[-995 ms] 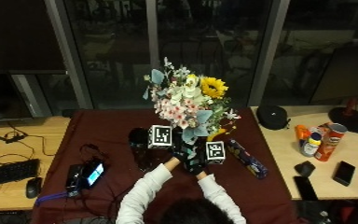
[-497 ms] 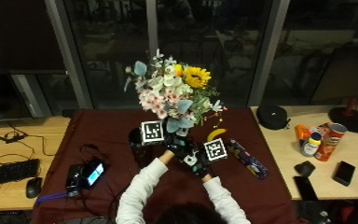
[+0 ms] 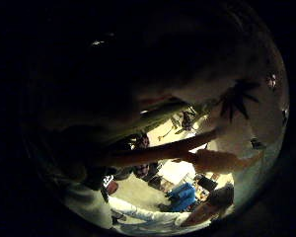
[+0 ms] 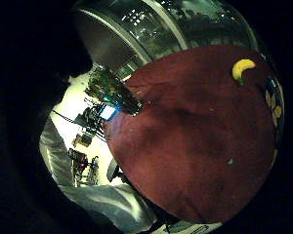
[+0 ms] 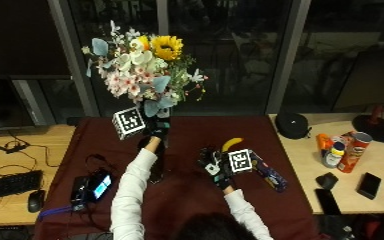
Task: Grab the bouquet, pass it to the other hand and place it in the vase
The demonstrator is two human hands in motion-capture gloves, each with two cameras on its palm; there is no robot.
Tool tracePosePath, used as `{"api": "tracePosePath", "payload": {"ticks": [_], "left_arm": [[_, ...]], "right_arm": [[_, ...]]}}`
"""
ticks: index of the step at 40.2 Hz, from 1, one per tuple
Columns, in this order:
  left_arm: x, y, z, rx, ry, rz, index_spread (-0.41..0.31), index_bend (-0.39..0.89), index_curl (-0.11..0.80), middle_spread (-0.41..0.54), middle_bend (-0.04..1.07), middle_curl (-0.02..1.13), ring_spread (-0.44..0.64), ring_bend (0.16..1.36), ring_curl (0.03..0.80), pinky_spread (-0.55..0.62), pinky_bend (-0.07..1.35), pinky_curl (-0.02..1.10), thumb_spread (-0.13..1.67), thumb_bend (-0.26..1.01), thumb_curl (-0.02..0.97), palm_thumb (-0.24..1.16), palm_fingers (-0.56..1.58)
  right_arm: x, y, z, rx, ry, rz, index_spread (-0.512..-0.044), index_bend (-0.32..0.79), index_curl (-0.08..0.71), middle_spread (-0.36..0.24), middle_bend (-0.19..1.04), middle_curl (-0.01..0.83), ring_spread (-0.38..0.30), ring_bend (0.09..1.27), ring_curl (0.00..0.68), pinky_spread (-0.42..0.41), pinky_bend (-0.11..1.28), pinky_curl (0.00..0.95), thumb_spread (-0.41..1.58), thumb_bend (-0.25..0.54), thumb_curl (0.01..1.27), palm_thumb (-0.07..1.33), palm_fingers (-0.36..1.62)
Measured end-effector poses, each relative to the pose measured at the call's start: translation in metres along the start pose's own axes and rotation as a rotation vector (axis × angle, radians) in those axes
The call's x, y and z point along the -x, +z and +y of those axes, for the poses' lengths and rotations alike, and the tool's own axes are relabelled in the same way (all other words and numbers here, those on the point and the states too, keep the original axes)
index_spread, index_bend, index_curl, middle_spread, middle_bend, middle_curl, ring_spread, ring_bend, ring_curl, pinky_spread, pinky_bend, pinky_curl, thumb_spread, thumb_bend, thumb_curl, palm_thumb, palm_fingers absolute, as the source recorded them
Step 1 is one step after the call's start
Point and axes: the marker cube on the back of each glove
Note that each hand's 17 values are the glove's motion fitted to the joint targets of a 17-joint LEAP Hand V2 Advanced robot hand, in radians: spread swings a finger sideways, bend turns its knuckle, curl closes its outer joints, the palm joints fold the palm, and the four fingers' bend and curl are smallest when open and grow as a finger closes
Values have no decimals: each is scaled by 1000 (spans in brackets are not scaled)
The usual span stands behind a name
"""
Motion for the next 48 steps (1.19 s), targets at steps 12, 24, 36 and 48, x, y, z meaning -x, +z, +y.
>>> {"api": "tracePosePath", "payload": {"ticks": [12, 24, 36, 48], "left_arm": [[22, -38, -21, -39, -80, 43, -298, 280, 523, -376, 813, 591, -389, 918, 490, -437, 713, 484, 964, -25, 438, 776, 1385], [38, -55, -36, -71, -53, -59, -305, 281, 548, -367, 798, 582, -384, 900, 487, -428, 701, 481, 838, -26, 493, 795, 1369], [72, -41, -32, -73, -56, -75, -316, 286, 571, -359, 784, 574, -383, 891, 486, -427, 678, 475, 695, -28, 565, 817, 1379], [112, -18, -28, -78, -60, -129, -316, 271, 582, -355, 782, 572, -385, 889, 489, -426, 678, 476, 640, -34, 609, 806, 1375]], "right_arm": [[9, 4, 7, 15, 0, -40, -237, 97, 286, -154, 318, 477, -208, 593, 425, -229, 599, 394, 787, -28, 602, 925, 1054], [6, 2, 9, -12, 45, 6, -227, 97, 272, -145, 292, 485, -202, 558, 433, -227, 559, 390, 791, -33, 600, 910, 1096], [-4, -1, 8, -22, 23, -61, -216, 113, 278, -132, 312, 502, -191, 572, 450, -219, 514, 388, 845, -30, 588, 866, 1145], [-23, -20, 8, -39, -87, 74, -206, 126, 293, -121, 341, 518, -177, 588, 465, -213, 496, 394, 908, -26, 573, 836, 1173]]}}
